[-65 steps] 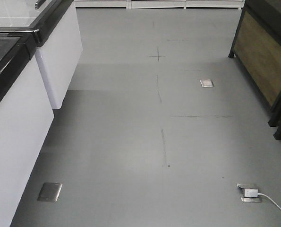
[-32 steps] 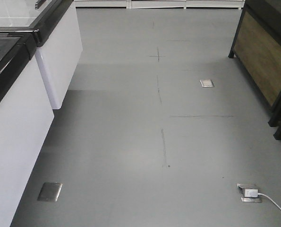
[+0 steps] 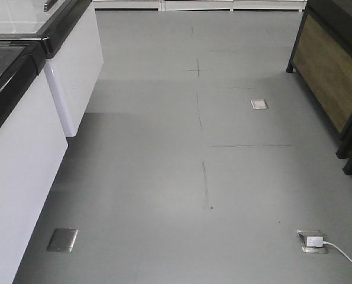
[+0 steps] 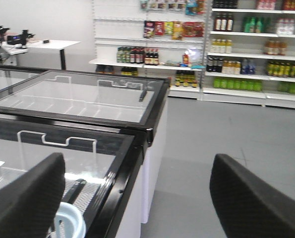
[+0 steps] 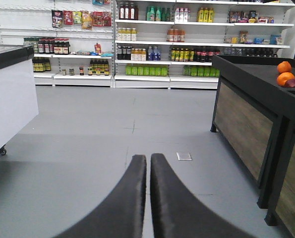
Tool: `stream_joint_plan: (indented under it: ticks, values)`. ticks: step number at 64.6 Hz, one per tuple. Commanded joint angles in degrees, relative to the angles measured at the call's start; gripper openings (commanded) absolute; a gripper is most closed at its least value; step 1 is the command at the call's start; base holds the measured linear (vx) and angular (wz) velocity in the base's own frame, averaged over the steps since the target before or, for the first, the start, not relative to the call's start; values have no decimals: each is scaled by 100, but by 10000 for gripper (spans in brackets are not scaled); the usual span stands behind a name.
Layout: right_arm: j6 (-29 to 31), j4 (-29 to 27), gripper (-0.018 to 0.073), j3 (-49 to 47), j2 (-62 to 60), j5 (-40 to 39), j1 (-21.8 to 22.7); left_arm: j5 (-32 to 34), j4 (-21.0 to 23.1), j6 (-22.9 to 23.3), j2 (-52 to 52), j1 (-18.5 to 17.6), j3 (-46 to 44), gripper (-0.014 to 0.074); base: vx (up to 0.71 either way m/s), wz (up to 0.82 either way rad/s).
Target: Left arm holds basket, right arm returns cookies
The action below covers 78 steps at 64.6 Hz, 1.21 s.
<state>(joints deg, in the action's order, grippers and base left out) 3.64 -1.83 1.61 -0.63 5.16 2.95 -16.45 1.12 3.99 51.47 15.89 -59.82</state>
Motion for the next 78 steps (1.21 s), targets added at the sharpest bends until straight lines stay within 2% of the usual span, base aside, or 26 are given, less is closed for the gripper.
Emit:
stream_joint_plan:
  ticks: [1, 9, 18, 28, 43, 58, 61, 72, 78]
  values:
    - [34, 1, -10, 107, -76, -414, 44, 293, 44, 355, -138, 395, -166, 576, 0, 0]
    - [34, 1, -10, 107, -76, -414, 44, 217, 44, 653, -284, 817, -166, 576, 0, 0]
    - [34, 1, -10, 107, -76, -414, 44, 217, 44, 1262, -430, 1187, -166, 575, 0, 0]
    - [34, 1, -10, 107, -76, -414, 44, 203, 44, 2314, -452, 1402, -166, 552, 0, 0]
    - [34, 1, -10, 107, -76, -414, 44, 210, 40, 3549, -434, 1715, -140, 526, 0, 0]
    - [34, 1, -10, 107, -76, -414, 44, 319, 40, 5149, -434, 2033, 394, 523, 0, 0]
    - [34, 1, -10, 107, -76, -414, 44, 403, 40, 5540, -434, 2081, 595, 523, 0, 0]
    - [34, 1, -10, 107, -76, -414, 44, 977, 40, 6344, -434, 2144, 1154, 523, 0, 0]
    - [34, 1, -10, 107, -76, -414, 44, 1563, 40, 6750, -375, 2144, 1460, 523, 0, 0]
